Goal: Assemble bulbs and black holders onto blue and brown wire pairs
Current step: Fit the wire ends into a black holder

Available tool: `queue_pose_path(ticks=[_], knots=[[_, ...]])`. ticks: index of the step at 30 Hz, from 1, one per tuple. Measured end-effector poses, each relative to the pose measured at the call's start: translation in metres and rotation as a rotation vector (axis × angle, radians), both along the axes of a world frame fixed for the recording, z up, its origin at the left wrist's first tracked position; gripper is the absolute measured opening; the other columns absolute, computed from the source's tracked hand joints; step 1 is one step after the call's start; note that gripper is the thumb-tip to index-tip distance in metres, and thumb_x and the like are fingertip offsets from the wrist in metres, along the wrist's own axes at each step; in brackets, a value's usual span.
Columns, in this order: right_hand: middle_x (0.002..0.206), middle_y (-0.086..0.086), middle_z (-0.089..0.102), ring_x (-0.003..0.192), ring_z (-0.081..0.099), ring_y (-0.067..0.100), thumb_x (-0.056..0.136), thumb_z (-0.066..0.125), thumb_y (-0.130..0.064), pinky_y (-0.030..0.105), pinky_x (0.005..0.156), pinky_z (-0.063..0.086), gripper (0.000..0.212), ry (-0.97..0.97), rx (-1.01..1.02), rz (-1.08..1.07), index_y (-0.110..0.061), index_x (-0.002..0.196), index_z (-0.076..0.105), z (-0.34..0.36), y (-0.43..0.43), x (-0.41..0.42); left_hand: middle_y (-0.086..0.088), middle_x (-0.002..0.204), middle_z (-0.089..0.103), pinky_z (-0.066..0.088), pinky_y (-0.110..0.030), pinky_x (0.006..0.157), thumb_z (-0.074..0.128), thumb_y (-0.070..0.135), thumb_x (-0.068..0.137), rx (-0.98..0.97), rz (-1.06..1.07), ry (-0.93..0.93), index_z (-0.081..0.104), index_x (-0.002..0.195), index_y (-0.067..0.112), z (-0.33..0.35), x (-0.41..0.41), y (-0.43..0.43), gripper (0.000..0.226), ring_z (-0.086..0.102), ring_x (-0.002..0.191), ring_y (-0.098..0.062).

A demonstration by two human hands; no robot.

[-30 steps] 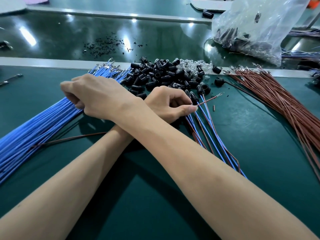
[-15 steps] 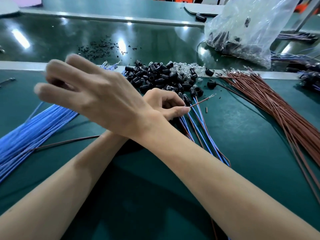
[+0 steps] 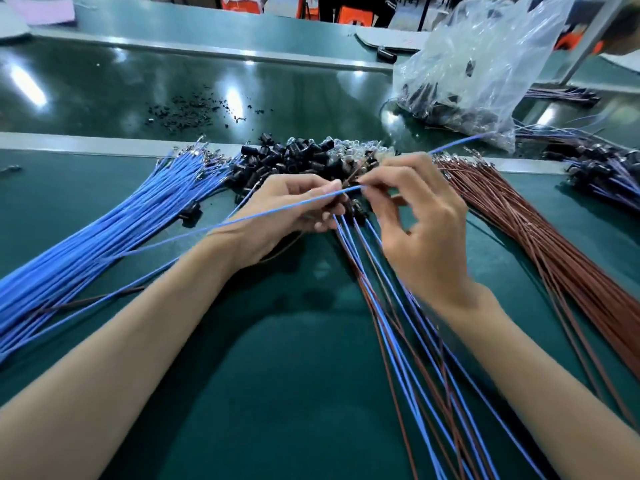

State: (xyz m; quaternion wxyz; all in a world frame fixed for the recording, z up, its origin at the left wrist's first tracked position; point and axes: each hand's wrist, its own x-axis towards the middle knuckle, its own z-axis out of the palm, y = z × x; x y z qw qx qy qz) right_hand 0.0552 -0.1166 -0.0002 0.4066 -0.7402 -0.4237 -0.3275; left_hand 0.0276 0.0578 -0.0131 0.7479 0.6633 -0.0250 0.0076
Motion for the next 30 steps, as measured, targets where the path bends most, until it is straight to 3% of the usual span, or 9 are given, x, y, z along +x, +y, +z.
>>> queue_pose_path(ticks=[2,4,7,10,13,17,20,25,30], knots=[[0.088,0.012,0.061,0.085,0.053,0.016,0.089,0.062,0.002,0.026,0.076,0.049,0.005,0.032,0.003,-0.123,0.004,0.089,0.066,-0.006,-0.018,0.010,0.000,0.076,0.072,0.052,-0.017,0.056,0.055,0.032,0.084,-0.126,-0.091,0.085,0.057,0.082,0.013,0.005,-0.002,0.008,0.019,0.068,0.064,-0.012],[0.087,0.014,0.061,0.084,0.051,0.015,0.089,0.061,0.001,0.017,0.078,0.043,0.005,0.053,-0.019,-0.208,0.004,0.088,0.065,-0.009,-0.027,0.018,-0.008,0.088,0.074,0.054,-0.019,0.057,0.052,0.031,0.084,-0.196,-0.224,0.156,0.051,0.086,0.013,0.012,-0.008,0.022,0.018,0.071,0.073,-0.017],[0.087,0.018,0.061,0.084,0.047,0.014,0.088,0.061,0.003,0.002,0.081,0.030,0.004,0.067,-0.040,-0.324,0.004,0.088,0.064,-0.010,-0.037,0.033,-0.020,0.112,0.068,0.055,-0.023,0.064,0.069,0.035,0.081,-0.050,-0.453,0.190,0.054,0.088,0.013,0.015,-0.016,0.040,0.028,0.071,0.081,-0.023],[0.089,0.019,0.060,0.082,0.046,0.014,0.088,0.059,0.002,0.002,0.078,0.027,0.004,0.127,-0.047,-0.387,0.004,0.089,0.064,-0.015,-0.039,0.037,-0.013,0.109,0.069,0.055,-0.023,0.067,0.075,0.042,0.075,0.138,-0.570,0.193,0.065,0.088,0.015,0.022,-0.022,0.046,0.031,0.068,0.077,-0.017],[0.094,0.016,0.061,0.082,0.050,0.012,0.089,0.059,-0.001,-0.001,0.078,0.030,0.008,0.193,-0.041,-0.388,0.002,0.095,0.064,-0.016,-0.039,0.036,-0.002,0.089,0.069,0.052,-0.019,0.067,0.079,0.050,0.067,0.260,-0.550,0.173,0.070,0.087,0.013,0.030,-0.022,0.040,0.043,0.064,0.073,-0.012],[0.108,0.005,0.060,0.073,0.067,0.010,0.094,0.058,-0.014,0.014,0.064,0.053,0.022,0.339,-0.067,0.051,-0.005,0.114,0.062,-0.014,-0.024,0.017,0.001,0.083,0.068,0.050,-0.017,0.071,0.078,0.031,0.073,0.335,-0.510,0.133,0.067,0.087,0.007,0.030,-0.019,0.025,0.030,0.062,0.074,-0.010],[0.102,0.006,0.067,0.083,0.062,0.006,0.090,0.063,-0.011,0.010,0.077,0.047,0.026,0.258,-0.200,0.202,-0.004,0.115,0.065,-0.018,-0.011,0.003,0.002,0.082,0.068,0.050,-0.017,0.070,0.062,0.018,0.080,0.386,-0.505,0.154,0.066,0.088,0.005,0.027,-0.018,0.018,0.016,0.063,0.075,-0.010],[0.088,0.011,0.064,0.077,0.058,0.013,0.083,0.070,0.001,0.017,0.076,0.047,0.019,0.206,-0.171,0.186,-0.001,0.102,0.072,-0.021,-0.007,0.002,-0.003,0.083,0.070,0.052,-0.020,0.072,0.068,0.016,0.081,0.382,-0.514,0.170,0.066,0.089,0.008,0.026,-0.018,0.021,0.012,0.067,0.080,-0.014],[0.082,0.016,0.056,0.075,0.048,0.012,0.083,0.071,-0.005,0.008,0.071,0.038,0.009,0.193,-0.098,0.078,0.002,0.088,0.073,-0.018,-0.007,0.002,-0.007,0.101,0.071,0.055,-0.022,0.069,0.082,0.042,0.067,0.285,-0.345,0.129,0.064,0.088,0.010,0.029,-0.018,0.038,0.042,0.070,0.086,-0.018]])
